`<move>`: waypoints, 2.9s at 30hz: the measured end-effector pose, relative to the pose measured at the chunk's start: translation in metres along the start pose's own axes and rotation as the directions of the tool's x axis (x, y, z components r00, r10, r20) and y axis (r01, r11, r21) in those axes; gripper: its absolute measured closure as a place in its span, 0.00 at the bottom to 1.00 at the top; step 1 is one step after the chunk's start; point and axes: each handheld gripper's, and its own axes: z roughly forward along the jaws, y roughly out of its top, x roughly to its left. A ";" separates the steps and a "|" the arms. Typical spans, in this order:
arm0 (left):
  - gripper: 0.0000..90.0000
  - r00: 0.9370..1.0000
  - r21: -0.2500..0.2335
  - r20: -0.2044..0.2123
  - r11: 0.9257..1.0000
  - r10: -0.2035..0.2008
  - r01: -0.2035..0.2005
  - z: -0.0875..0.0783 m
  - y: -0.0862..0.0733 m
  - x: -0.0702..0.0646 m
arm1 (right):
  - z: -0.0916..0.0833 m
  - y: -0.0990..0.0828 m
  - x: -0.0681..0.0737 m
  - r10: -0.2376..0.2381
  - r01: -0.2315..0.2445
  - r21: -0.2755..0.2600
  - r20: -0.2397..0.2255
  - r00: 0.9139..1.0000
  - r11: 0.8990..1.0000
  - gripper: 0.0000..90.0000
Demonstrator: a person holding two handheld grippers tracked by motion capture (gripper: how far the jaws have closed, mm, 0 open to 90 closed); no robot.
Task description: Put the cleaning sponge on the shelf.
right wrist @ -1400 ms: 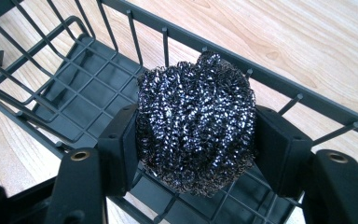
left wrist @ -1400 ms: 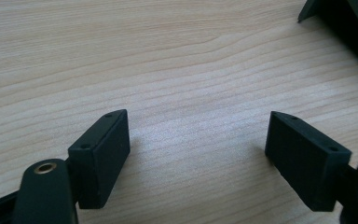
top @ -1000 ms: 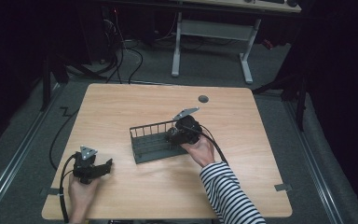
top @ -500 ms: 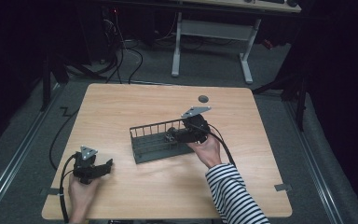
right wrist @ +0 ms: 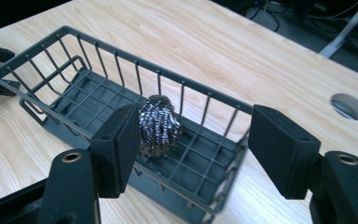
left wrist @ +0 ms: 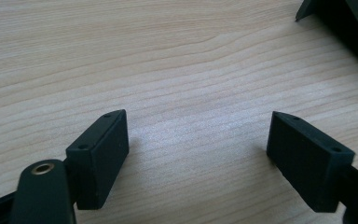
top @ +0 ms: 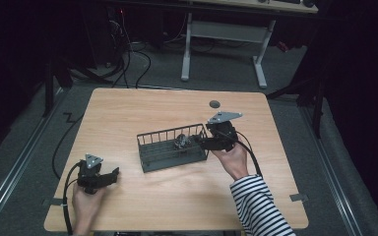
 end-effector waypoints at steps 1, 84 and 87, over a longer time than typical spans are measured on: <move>0.24 1.000 0.000 0.000 1.000 0.000 0.000 0.000 0.000 0.000 | 0.000 0.000 0.000 0.000 0.000 0.000 0.000 1.000 1.000 0.38; 0.22 1.000 0.002 0.003 1.000 0.004 -0.004 0.000 0.000 -0.001 | -0.029 -0.152 -0.024 0.267 -0.266 -0.046 0.026 0.963 0.963 0.40; 0.22 1.000 0.002 0.003 1.000 0.004 -0.004 0.000 0.000 -0.001 | -0.027 -0.155 -0.025 0.275 -0.274 -0.040 0.032 0.961 0.961 0.40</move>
